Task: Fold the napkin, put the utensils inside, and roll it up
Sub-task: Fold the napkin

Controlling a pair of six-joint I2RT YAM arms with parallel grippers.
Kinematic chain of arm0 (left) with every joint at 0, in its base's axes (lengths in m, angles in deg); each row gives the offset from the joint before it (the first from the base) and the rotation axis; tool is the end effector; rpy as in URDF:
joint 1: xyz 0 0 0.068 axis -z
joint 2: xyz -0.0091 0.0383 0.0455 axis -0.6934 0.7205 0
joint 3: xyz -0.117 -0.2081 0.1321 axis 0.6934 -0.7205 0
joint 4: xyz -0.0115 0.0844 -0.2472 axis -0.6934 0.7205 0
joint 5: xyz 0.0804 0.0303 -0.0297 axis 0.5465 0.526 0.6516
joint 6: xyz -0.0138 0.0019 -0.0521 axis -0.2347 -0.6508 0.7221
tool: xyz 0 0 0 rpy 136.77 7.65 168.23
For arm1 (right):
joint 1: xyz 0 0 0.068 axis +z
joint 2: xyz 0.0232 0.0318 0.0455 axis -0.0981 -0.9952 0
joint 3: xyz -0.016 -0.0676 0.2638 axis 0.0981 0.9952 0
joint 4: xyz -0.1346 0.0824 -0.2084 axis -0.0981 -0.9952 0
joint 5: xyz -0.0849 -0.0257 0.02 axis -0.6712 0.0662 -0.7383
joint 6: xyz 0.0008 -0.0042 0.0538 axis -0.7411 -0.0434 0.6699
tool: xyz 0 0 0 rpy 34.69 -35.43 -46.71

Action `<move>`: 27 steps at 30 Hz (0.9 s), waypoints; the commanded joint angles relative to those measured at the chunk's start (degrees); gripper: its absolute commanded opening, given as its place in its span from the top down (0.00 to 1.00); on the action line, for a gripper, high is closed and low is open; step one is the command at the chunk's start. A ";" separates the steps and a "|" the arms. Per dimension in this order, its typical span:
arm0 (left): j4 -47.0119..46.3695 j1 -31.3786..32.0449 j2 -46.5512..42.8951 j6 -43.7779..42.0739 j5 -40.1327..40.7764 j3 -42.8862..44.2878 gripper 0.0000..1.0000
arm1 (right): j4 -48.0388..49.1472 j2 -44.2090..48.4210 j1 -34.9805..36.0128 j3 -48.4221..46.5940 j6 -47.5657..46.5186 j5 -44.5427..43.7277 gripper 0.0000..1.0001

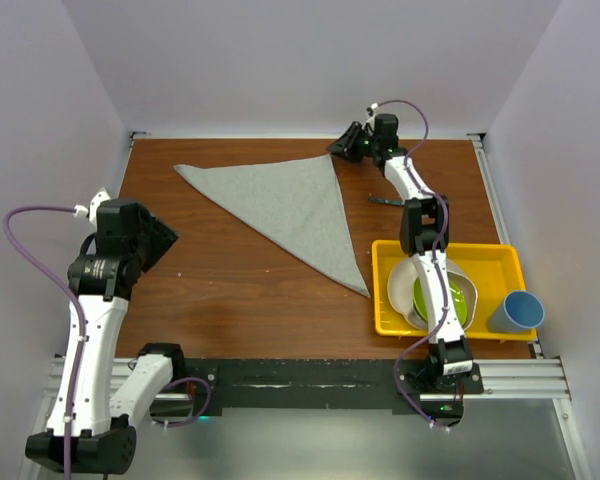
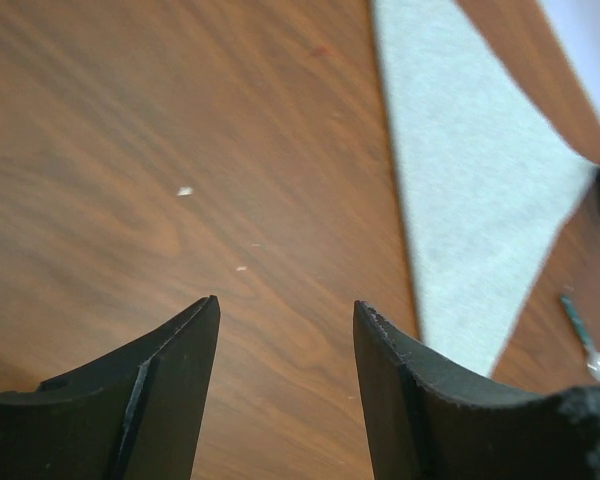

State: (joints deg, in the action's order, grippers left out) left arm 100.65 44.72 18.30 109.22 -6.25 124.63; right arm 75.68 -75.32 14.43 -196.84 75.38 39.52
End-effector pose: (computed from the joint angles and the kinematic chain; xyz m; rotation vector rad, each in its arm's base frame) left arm 0.1464 0.0051 0.3533 -1.0561 2.0691 -0.2132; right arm 0.6085 0.1138 0.1329 0.2362 2.1121 1.1313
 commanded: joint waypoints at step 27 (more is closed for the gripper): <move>-60.12 -4.24 70.56 -1.33 -8.77 29.44 1.00 | -43.85 50.98 7.02 39.98 -23.86 -6.49 0.49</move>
State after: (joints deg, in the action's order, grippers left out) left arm 38.32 43.54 83.44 107.69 -17.55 146.58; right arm 38.81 -25.07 23.30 -160.30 55.62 33.49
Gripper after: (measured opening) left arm 0.023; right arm 0.520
